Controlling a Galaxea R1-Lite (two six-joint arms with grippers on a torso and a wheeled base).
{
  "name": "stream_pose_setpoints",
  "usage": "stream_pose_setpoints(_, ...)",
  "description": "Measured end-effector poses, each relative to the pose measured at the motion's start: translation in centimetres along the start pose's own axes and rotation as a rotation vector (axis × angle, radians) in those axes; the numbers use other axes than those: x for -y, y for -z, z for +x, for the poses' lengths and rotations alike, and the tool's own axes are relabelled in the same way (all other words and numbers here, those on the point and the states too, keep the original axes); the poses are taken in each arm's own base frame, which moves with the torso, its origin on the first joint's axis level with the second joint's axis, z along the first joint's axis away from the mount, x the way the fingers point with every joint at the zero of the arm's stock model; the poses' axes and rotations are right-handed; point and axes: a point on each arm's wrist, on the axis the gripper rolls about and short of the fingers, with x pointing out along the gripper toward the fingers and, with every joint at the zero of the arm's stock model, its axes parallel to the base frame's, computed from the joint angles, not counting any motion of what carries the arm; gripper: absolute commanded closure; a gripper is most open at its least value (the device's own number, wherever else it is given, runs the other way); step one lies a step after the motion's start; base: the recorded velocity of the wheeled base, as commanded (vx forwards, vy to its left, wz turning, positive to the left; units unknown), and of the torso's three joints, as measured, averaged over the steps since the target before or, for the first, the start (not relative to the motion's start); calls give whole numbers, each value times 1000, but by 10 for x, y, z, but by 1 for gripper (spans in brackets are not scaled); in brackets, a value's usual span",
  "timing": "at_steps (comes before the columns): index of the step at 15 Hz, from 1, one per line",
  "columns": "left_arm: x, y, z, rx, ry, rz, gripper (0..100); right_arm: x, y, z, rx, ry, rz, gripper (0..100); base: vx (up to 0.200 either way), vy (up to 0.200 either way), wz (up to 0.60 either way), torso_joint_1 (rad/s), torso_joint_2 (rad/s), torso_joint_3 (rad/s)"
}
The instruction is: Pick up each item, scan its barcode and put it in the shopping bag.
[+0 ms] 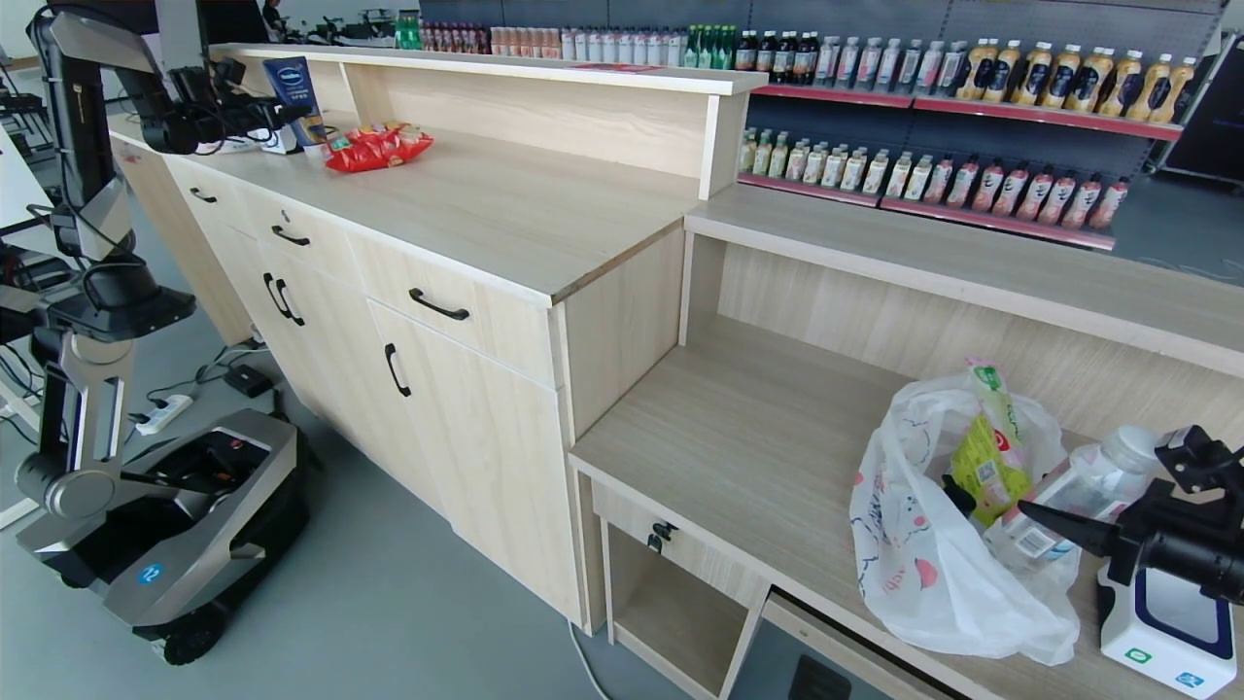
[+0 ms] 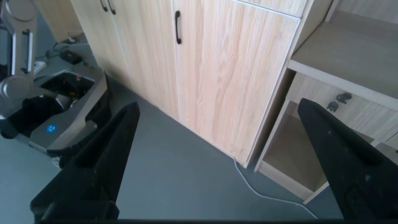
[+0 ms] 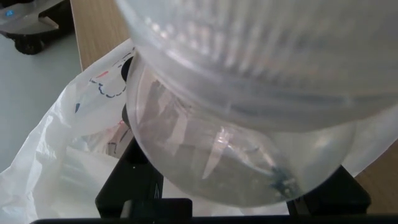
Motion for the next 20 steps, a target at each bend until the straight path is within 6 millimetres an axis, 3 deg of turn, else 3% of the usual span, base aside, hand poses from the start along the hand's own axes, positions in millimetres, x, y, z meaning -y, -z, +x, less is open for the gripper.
stream_pose_setpoints(20,0,0,0,0,0,0,0,9,30,17,-5,-12,3,100,0,0,0,0,0,0)
